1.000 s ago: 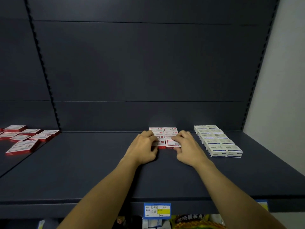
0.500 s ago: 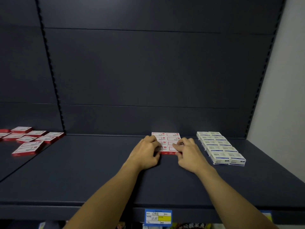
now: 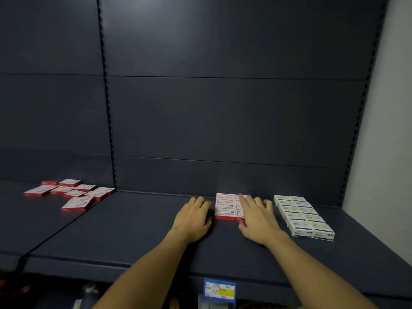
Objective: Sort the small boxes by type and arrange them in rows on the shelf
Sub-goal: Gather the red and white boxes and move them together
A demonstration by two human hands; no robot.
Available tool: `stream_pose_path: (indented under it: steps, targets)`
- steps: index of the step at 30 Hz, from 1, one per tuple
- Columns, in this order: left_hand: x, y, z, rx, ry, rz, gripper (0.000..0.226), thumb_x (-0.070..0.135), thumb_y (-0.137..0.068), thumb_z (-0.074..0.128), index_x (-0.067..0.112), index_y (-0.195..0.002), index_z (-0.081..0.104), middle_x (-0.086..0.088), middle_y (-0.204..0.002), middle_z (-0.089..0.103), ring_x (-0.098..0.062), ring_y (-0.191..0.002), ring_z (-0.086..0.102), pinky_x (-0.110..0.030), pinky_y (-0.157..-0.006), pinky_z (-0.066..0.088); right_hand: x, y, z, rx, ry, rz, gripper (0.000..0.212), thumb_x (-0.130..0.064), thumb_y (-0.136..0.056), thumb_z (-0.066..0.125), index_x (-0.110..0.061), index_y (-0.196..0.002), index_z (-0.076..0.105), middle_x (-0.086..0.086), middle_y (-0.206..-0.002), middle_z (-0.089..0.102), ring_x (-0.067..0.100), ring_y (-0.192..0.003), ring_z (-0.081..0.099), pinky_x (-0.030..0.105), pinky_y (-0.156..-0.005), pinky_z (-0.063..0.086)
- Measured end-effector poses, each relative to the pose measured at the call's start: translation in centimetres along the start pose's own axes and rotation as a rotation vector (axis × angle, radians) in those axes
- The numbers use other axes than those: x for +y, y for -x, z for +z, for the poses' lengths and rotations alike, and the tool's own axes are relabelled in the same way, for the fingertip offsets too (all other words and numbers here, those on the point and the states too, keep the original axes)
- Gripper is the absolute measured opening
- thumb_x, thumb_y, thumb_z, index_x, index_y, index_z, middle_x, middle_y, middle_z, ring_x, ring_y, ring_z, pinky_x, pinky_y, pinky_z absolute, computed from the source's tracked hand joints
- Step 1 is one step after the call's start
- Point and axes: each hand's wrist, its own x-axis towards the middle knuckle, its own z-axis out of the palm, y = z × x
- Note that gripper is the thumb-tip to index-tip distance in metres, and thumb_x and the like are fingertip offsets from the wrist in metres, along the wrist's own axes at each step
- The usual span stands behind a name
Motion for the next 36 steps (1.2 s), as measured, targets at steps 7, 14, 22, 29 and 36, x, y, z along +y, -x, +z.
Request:
stream_pose_path:
  steps: [7,14,22,29,36]
  targets:
    - [-6.0,5.3,-5.5,-0.092,-0.192,-0.163,0.037,0.028,-0.097,0.047,0.012,-0.129,0.057,-0.005,-0.129,0.05,-0.027,-0.119,0.046,-0.038,-0.096,0.043,-4.8,-1.7,-3.8,-0.068,-0.008,-0.207,0.051,-0.034,-0.085,0.054,-0.015,-0.132,0.049,0.004,-0.13,0.049,0.025,-0.121,0.045,0.041,-0.103,0.031]
    - [-11.1,12.2,-11.3,-0.116,-0.239,-0.352,0.039,0.023,-0.097,0.049,0.018,-0.134,0.059,0.0,-0.132,0.05,-0.023,-0.122,0.048,-0.041,-0.097,0.047,-11.2,-1.9,-5.0,-0.128,-0.044,-0.257,0.047,-0.037,-0.085,0.055,-0.015,-0.127,0.053,0.005,-0.128,0.048,0.026,-0.121,0.045,0.045,-0.105,0.03]
    - [-15.8,19.5,-16.4,-0.095,-0.311,-0.491,0.041,0.022,-0.094,0.054,0.021,-0.135,0.058,0.003,-0.13,0.05,-0.019,-0.122,0.044,-0.036,-0.092,0.05,-19.7,-1.6,-7.3,-0.12,-0.06,-0.286,0.05,-0.037,-0.086,0.055,-0.014,-0.13,0.051,0.007,-0.131,0.047,0.029,-0.124,0.044,0.049,-0.107,0.026]
    - [-20.3,24.2,-19.8,-0.128,-0.375,-0.533,0.04,0.02,-0.094,0.055,0.02,-0.134,0.058,0.003,-0.13,0.05,-0.018,-0.12,0.045,-0.035,-0.089,0.052,-27.8,-2.4,-9.7,-0.086,-0.115,-0.369,0.046,-0.037,-0.084,0.056,-0.014,-0.124,0.054,0.007,-0.127,0.047,0.028,-0.12,0.044,0.048,-0.106,0.027]
    - [-25.9,27.9,-22.9,-0.163,-0.41,-0.515,0.042,0.018,-0.094,0.053,0.02,-0.136,0.057,0.002,-0.131,0.049,-0.018,-0.12,0.045,-0.035,-0.087,0.052,-35.7,-3.2,-10.9,-0.092,-0.154,-0.38,0.04,-0.034,-0.084,0.057,-0.015,-0.119,0.057,0.006,-0.126,0.048,0.028,-0.121,0.044,0.049,-0.106,0.025]
